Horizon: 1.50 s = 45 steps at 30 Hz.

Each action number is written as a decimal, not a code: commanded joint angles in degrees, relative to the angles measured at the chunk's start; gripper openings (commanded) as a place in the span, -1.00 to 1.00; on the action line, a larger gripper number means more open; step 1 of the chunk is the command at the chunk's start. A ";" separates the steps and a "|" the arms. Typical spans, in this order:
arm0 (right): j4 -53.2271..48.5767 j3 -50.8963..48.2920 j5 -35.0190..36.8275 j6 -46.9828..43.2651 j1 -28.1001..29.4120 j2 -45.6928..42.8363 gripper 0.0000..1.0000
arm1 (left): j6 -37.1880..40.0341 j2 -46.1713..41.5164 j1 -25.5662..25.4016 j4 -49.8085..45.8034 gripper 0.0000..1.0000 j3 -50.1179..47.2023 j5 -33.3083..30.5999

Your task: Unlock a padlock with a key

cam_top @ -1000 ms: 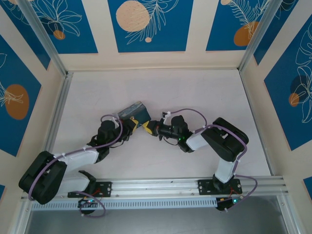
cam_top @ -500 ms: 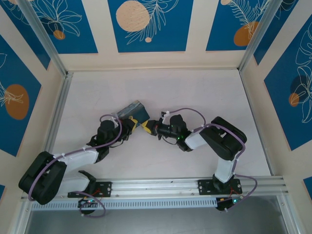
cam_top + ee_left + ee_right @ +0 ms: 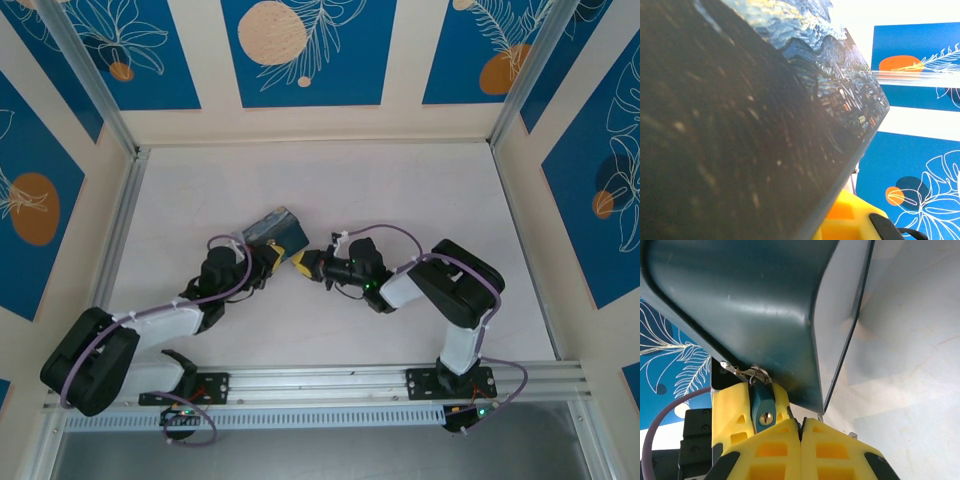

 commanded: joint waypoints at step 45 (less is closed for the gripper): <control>-7.46 -5.06 -0.70 -4.24 -2.24 -12.76 -1.00 | 3.09 7.35 0.27 9.25 -1.00 5.21 13.40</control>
